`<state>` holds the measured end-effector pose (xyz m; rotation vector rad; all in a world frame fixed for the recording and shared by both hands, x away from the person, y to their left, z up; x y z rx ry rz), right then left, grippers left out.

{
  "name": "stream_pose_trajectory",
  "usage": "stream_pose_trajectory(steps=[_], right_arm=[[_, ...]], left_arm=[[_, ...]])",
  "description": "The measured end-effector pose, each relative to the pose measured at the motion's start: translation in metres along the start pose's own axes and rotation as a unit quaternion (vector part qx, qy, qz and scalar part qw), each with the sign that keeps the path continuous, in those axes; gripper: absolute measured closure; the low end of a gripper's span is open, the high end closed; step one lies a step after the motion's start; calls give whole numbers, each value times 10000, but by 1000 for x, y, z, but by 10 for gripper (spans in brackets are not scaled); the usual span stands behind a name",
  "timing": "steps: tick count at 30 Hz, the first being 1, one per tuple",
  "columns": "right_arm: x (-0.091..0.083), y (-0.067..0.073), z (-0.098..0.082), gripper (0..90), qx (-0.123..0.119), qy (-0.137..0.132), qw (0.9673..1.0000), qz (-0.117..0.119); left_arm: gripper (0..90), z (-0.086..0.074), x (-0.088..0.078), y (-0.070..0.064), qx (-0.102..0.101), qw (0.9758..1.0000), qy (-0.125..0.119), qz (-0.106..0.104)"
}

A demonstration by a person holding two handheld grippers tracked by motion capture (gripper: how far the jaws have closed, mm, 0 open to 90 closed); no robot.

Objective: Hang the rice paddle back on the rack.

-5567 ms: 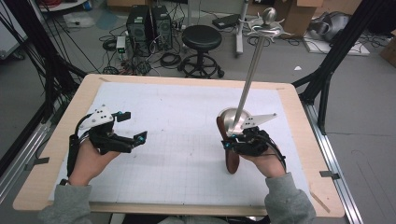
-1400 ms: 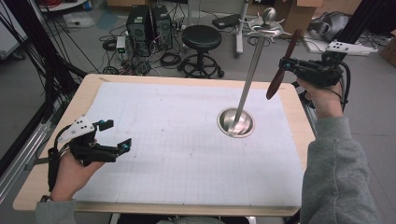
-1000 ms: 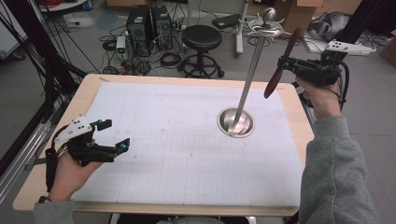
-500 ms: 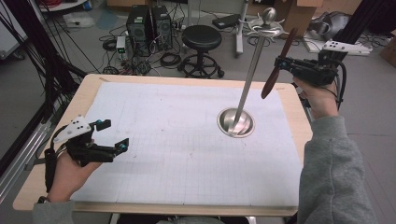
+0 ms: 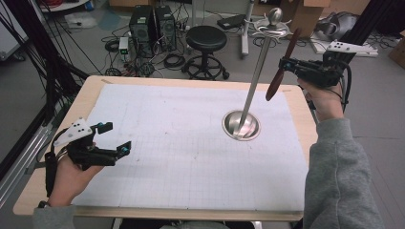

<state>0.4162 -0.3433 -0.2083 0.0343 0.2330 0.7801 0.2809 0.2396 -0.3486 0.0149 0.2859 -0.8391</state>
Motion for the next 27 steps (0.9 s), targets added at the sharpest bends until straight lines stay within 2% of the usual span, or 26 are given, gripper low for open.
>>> stream_pose_trajectory(steps=[27], right_arm=[[6, -1, -5, 767, -41, 50, 10000, 7]], left_arm=[[23, -1, 0, 0, -28, 10000, 15, -14]])
Point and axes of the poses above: each handheld gripper's, and its own axes: x roughly forward along the jaws, z roughly out of its top, y roughly to its left, the point moved 1 cm from there along x, roughly forward along the jaws, and after that the axes turned 5 degrees about -z, right-handed, at the moved point
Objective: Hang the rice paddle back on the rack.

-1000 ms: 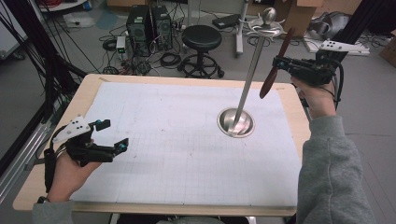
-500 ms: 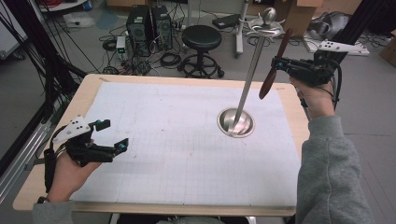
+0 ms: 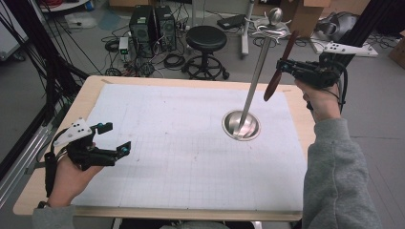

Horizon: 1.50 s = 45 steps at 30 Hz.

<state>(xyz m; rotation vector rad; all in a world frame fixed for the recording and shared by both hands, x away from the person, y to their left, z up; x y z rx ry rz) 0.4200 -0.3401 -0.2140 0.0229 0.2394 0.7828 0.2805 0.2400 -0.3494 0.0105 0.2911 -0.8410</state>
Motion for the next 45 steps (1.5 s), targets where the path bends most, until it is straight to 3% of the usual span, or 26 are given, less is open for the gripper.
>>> stream_pose_trajectory(steps=[5, 12, 22, 30, 35, 41, 45], right_arm=[[-1, 1, 0, 751, -89, 1, 9999, -142], [-3, 0, 0, 642, -58, -88, 9997, -238], [-6, 3, -3, 354, 12, -131, 9989, -454], [-7, 18, -6, 132, -181, -18, 9982, -579], [-7, 18, -13, 12, -80, 70, 9970, -770], [-5, 12, -21, 3, 12, 139, 9967, -796], [-6, 13, -29, 3, 53, 36, 9969, -784]], left_arm=[[23, -1, 1, 0, 5, 10000, 8, 8], [23, -2, -1, 2, -15, 10000, 13, 52], [23, -1, 2, 3, -21, 10000, 21, 16], [23, 2, 10, 5, 35, 9999, -19, -101], [23, 5, 10, 9, -19, 9999, -88, -87], [23, 8, 8, 12, -10, 9999, -148, -49], [23, 7, 9, 12, -23, 9999, -147, -33]])
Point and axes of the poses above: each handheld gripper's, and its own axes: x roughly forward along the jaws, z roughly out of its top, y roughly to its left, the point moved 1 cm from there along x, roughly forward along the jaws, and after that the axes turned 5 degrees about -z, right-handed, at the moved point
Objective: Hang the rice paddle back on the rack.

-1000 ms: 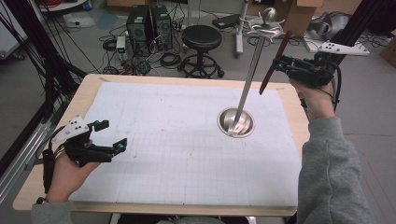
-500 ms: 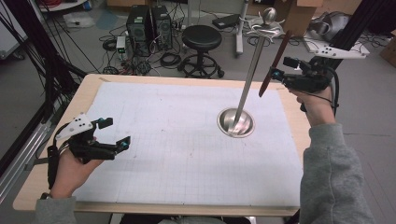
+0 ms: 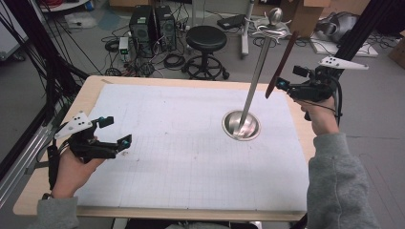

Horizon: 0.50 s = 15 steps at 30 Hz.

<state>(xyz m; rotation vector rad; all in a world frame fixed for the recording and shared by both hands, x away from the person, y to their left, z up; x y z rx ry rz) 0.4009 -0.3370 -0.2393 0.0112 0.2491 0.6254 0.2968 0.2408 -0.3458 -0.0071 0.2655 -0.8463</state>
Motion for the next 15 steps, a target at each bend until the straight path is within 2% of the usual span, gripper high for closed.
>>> stream_pose_trajectory(steps=[7, 10, 15], right_arm=[[-4, -2, -15, 3, 91, 3, 10000, 9], [-7, -2, -21, 3, 113, 105, 9999, -6], [-14, -1, -29, 3, 35, 167, 9998, -53]], left_arm=[[23, 4, 1, -1, -18, 9999, -119, -37], [23, 5, 0, 0, -17, 9999, -136, -37], [23, 7, 2, 2, -19, 9998, -162, -60]])
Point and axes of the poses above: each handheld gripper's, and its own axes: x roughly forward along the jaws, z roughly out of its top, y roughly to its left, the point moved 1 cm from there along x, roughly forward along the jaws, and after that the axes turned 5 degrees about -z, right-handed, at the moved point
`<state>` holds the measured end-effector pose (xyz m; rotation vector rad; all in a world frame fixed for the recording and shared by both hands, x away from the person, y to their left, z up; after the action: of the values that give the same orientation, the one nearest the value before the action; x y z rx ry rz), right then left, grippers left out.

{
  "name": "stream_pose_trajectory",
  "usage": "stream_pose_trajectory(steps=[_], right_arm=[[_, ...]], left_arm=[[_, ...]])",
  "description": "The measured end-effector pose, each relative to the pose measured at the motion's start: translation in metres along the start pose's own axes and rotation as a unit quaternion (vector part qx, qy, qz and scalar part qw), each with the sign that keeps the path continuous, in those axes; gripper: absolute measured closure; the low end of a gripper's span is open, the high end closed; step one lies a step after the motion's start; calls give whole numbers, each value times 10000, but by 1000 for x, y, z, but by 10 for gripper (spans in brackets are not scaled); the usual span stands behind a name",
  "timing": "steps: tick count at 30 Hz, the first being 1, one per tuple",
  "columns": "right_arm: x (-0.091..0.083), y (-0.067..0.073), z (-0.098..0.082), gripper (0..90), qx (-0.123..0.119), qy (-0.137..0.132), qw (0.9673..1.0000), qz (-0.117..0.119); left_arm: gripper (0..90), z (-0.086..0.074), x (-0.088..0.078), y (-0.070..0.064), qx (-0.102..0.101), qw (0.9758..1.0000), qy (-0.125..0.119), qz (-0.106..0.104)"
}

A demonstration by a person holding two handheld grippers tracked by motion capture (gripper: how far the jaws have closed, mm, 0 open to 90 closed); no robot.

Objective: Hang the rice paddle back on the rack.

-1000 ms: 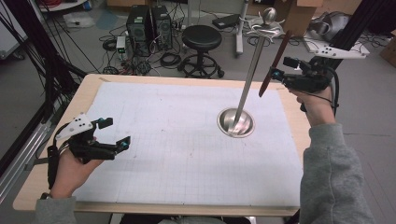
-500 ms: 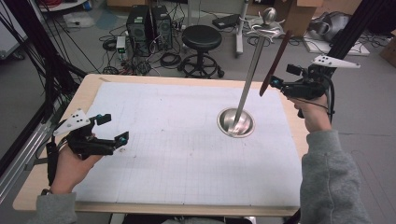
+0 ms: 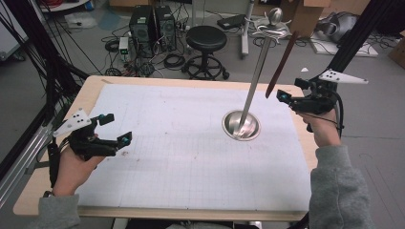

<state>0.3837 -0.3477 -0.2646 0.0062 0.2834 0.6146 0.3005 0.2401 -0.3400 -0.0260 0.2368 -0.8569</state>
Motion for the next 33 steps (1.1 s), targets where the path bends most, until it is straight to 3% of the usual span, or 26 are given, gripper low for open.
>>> stream_pose_trajectory(steps=[6, 12, 22, 33], right_arm=[[-8, -3, -19, 3, 157, 57, 9999, -42], [-14, -5, -36, 3, 78, 193, 9995, -227], [-16, -8, -67, 3, 88, 394, 9983, -412], [-25, -8, -101, 3, 371, 454, 9967, -554]], left_arm=[[23, -2, 2, 6, -59, 10000, -7, 46], [23, -2, 4, 12, -23, 9998, 48, 169], [23, -4, 13, 16, -82, 9999, 55, 76], [23, -5, 24, 20, -90, 9999, 44, -18]])
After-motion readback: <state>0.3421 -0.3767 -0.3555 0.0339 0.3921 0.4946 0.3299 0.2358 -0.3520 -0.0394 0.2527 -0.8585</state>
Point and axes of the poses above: each handheld gripper's, and its own axes: x roughly forward along the jaws, z roughly out of its top, y roughly to its left, the point moved 1 cm from there along x, roughly forward along the jaws, and after that the axes turned 5 degrees about -z, right-handed, at the moved point
